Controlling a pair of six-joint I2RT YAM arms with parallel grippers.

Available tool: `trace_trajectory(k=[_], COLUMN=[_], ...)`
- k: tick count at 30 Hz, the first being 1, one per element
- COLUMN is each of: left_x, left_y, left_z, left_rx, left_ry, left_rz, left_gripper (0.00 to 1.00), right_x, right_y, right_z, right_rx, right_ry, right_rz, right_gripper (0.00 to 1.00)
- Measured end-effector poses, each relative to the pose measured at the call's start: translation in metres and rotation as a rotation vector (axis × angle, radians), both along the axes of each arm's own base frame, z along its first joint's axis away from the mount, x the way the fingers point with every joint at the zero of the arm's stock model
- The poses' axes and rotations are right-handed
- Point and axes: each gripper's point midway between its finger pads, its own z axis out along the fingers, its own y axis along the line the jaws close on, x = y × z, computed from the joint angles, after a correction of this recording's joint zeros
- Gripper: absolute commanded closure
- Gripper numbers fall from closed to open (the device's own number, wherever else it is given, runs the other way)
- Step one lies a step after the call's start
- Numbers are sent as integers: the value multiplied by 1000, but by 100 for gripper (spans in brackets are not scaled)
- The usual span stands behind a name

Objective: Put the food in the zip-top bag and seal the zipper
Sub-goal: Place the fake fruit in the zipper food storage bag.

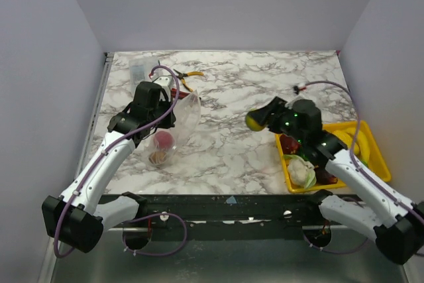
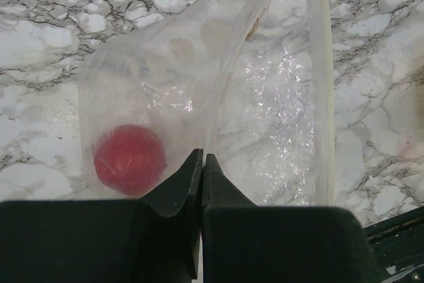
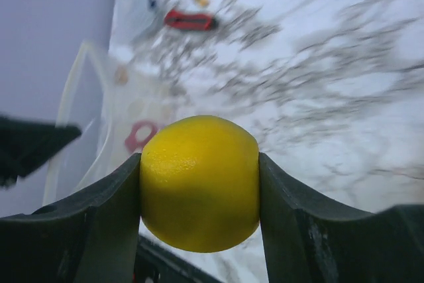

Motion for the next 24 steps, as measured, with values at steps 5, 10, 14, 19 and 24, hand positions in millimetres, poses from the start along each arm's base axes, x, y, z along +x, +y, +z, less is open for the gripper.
trace_trajectory(k=[5, 10, 14, 19, 24], left_x=[-1, -2, -4, -7, -10], left_y=[1, 4, 6, 7, 8], left_z=[1, 4, 8, 14, 20], left_rx=[-1, 1, -3, -12, -23], left_ry=[-5, -26, -42, -67, -97], left_rz=[1, 13, 15, 16, 18], left_gripper=[100, 100, 100, 100, 100], right_x=[-43, -81, -75, -61, -46], right_y=[126, 198, 207, 222, 242], right_z=[-12, 1, 30, 52, 52], right_rx=[-78, -135, -95, -61, -59], right_ry=[-57, -173, -268, -321, -332], right_rz=[345, 516, 493, 464, 442], right_gripper=[99, 99, 99, 99, 96])
